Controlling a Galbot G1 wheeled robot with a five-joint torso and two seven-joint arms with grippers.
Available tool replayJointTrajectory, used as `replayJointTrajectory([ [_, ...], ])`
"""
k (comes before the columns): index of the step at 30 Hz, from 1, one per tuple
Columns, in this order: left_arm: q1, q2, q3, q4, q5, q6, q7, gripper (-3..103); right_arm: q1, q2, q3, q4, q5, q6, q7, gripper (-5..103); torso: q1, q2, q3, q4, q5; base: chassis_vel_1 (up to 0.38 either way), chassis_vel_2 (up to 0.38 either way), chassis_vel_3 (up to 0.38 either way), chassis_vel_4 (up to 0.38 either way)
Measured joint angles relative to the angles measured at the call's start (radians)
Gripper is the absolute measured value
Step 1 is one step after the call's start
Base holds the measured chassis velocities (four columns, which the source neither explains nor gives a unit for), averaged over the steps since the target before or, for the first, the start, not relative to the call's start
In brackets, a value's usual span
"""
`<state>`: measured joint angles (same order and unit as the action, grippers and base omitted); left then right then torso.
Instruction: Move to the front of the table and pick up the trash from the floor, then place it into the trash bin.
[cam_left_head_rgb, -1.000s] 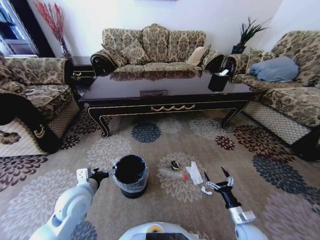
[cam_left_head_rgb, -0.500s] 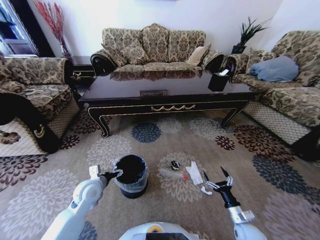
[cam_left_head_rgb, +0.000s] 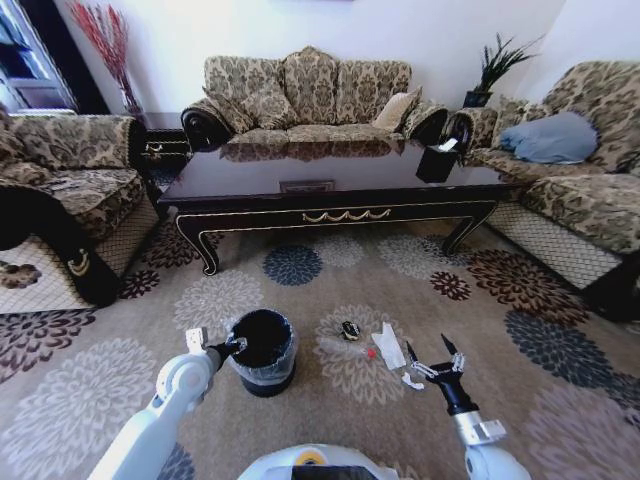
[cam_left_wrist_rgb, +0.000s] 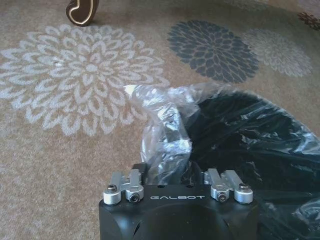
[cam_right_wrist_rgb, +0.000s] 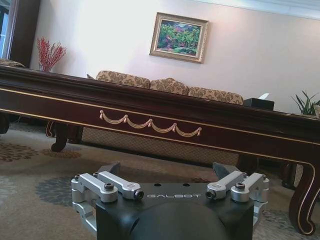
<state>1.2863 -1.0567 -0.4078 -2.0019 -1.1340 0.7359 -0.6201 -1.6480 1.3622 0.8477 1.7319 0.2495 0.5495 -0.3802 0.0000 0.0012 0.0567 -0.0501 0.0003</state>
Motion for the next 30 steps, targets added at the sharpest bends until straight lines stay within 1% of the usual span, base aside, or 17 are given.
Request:
replayJointTrajectory([
  [1,0.0,-0.001,0.003,0.004,0.001,0.0,0.0,44,-0.001,0.0,0.0,0.0,0.0,0.0,0.0,100,0.0,0.0,0.0,0.0,-0.0001,0.0,0.0,0.0,0.0],
  [3,0.001,-0.001,0.004,0.005,0.003,0.0,0.0,44,-0.003,0.001,0.001,0.0,0.0,0.0,0.0,100,0.0,0.0,0.0,-0.0001,-0.0002,0.0,0.0,0.0,0.0],
  [5,0.009,-0.003,0.006,0.007,0.007,-0.001,0.002,37,-0.006,0.003,0.002,-0.001,0.001,0.0,0.0,100,0.0,0.0,0.0,-0.0001,-0.0001,0.0,0.0,0.0,0.0],
  [6,0.009,-0.003,0.006,0.007,0.007,-0.001,0.002,37,-0.006,0.003,0.002,-0.001,0.001,0.0,0.0,100,0.0,0.0,0.0,-0.0001,-0.0001,0.0,0.0,0.0,0.0],
  [9,0.02,-0.002,0.004,0.002,0.013,-0.003,0.006,21,-0.006,0.004,0.004,-0.006,0.002,0.001,0.003,100,0.0,0.0,0.0,-0.0002,-0.0003,0.0,0.0,0.0,0.0],
  [10,0.02,-0.002,0.004,0.002,0.013,-0.003,0.006,21,-0.006,0.004,0.004,-0.006,0.002,0.001,0.003,100,0.0,0.0,0.0,-0.0002,-0.0003,0.0,0.0,0.0,0.0],
  [11,0.022,0.0,0.002,-0.002,0.013,-0.003,0.007,16,-0.005,0.004,0.004,-0.007,0.002,0.001,0.006,100,0.0,0.0,0.0,-0.0004,-0.0007,0.0,0.0,0.0,0.0],
  [12,0.025,0.004,0.0,-0.005,0.015,-0.001,0.007,16,-0.004,0.004,0.004,-0.009,0.002,0.001,0.009,100,0.0,0.0,0.0,-0.0006,-0.0007,0.0,0.0,0.0,0.0],
  [15,0.026,0.018,-0.008,-0.014,0.015,0.001,0.01,4,0.0,0.001,0.005,-0.017,0.002,0.0,0.021,100,0.0,0.0,0.0,-0.0005,-0.0005,0.0,0.0,0.0,0.0],
  [18,0.027,0.025,-0.013,-0.014,0.018,0.001,0.005,3,0.002,0.0,0.004,-0.024,0.001,-0.002,0.028,100,0.0,0.0,0.0,0.0,-0.0005,0.0,0.0,0.0,0.0],
  [19,0.027,0.03,-0.015,-0.014,0.018,0.001,0.005,0,0.004,-0.001,0.004,-0.027,0.001,-0.003,0.03,100,0.0,0.0,0.0,-0.0006,-0.0005,0.0,0.0,0.0,0.0],
  [20,0.027,0.034,-0.017,-0.014,0.018,0.001,0.004,0,0.005,-0.002,0.004,-0.03,0.001,-0.005,0.032,100,0.0,0.0,0.0,-0.0002,-0.0005,0.0,0.0,0.0,0.0],
  [23,0.026,0.044,-0.019,-0.017,0.017,0.0,0.002,0,0.007,-0.005,0.004,-0.04,0.0,-0.011,0.037,100,0.0,0.0,0.0,-0.0004,-0.0004,0.0,0.0,0.0,0.0],
  [26,0.016,0.085,-0.022,-0.027,0.003,0.001,-0.009,0,0.017,-0.016,0.004,-0.09,0.002,-0.039,0.051,100,0.0,0.0,0.0,-0.0002,-0.0005,0.0,0.0,0.0,0.0],
  [27,0.016,0.085,-0.022,-0.027,0.003,0.001,-0.009,0,0.017,-0.016,0.004,-0.09,0.002,-0.039,0.051,100,0.0,0.0,0.0,-0.0002,-0.0005,0.0,0.0,0.0,0.0],
  [29,0.009,0.121,-0.023,-0.034,-0.014,0.001,-0.018,0,0.02,-0.023,-0.003,-0.132,-0.007,-0.058,0.062,100,0.0,0.0,0.0,-0.0003,-0.0004,0.0,0.0,0.0,0.0],
  [30,0.009,0.121,-0.023,-0.034,-0.014,0.001,-0.018,0,0.02,-0.023,-0.003,-0.132,-0.007,-0.058,0.062,100,0.0,0.0,0.0,-0.0003,-0.0004,0.0,0.0,0.0,0.0],
])
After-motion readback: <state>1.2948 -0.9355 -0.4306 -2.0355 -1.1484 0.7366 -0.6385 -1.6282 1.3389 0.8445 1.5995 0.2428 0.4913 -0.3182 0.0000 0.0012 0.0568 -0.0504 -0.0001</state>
